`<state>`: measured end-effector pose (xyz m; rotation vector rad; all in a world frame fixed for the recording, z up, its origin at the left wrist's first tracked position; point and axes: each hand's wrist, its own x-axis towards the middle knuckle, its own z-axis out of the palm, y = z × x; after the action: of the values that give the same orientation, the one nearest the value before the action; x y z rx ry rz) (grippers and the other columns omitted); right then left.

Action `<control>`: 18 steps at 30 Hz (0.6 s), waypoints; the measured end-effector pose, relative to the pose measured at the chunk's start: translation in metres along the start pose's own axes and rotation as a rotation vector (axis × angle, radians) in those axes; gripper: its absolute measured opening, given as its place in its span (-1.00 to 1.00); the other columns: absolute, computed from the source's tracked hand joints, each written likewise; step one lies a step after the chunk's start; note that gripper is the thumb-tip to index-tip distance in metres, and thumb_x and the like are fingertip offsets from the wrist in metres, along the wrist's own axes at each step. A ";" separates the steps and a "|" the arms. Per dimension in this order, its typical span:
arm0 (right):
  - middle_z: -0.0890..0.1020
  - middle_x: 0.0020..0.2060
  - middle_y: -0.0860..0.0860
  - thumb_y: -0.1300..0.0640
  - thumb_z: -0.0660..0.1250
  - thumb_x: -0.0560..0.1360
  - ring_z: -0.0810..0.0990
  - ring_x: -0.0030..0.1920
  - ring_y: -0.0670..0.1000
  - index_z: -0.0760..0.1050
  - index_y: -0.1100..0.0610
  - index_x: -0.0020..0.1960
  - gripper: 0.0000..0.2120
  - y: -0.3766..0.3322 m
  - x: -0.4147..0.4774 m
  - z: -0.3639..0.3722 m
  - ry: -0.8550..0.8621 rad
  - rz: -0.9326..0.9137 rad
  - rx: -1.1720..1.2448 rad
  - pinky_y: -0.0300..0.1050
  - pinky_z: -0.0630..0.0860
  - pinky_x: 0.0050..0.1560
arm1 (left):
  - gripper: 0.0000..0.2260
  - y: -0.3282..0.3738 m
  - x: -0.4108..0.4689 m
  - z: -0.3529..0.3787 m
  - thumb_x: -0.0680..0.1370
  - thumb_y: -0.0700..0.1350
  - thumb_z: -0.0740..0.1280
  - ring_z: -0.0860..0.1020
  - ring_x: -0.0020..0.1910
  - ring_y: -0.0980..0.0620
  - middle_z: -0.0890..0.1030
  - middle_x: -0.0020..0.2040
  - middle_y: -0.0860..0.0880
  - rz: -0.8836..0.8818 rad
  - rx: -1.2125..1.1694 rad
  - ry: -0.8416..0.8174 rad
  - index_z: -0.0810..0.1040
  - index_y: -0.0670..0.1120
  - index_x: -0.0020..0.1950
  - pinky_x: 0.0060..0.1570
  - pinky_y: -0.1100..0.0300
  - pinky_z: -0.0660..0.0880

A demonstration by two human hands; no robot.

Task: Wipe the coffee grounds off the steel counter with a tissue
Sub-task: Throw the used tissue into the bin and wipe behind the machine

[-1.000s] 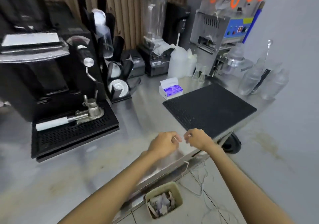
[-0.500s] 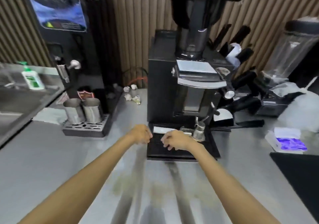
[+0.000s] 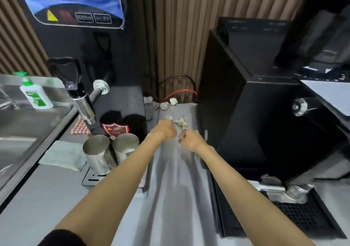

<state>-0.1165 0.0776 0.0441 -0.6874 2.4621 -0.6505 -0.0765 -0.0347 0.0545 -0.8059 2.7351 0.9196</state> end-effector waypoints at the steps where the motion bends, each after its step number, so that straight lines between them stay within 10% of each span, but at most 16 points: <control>1: 0.49 0.24 0.18 0.18 0.17 0.52 0.44 0.27 0.19 0.46 0.17 0.23 -0.69 -0.002 0.012 -0.001 0.014 0.009 -0.035 0.03 0.38 0.27 | -0.83 0.000 0.011 0.001 0.50 -0.22 0.14 0.54 0.11 -0.22 0.56 0.13 -0.27 -0.001 0.019 0.015 0.52 -0.18 -0.12 0.03 0.01 0.50; 13: 0.06 0.50 0.13 0.17 0.16 0.54 0.17 0.43 0.19 0.17 0.05 0.44 -0.52 0.007 0.125 0.018 0.130 -0.056 -0.309 0.12 0.29 0.34 | -0.51 -0.023 0.129 0.042 0.57 -0.13 0.18 0.02 0.50 -0.12 -0.03 0.54 -0.08 0.033 0.308 0.058 0.09 -0.02 0.47 0.41 -0.03 0.23; 18: 0.42 0.26 0.18 0.26 0.14 0.55 0.37 0.29 0.18 0.35 0.20 0.29 -0.68 0.016 0.118 0.026 0.199 -0.064 -0.430 0.02 0.45 0.15 | -0.75 -0.029 0.123 0.049 0.54 -0.26 0.16 0.36 0.28 -0.18 0.40 0.27 -0.18 0.050 0.323 0.152 0.40 -0.16 0.22 0.14 -0.01 0.45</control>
<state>-0.1952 0.0137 -0.0235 -0.9012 2.8090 -0.2152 -0.1664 -0.0793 -0.0360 -0.7751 2.9357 0.4191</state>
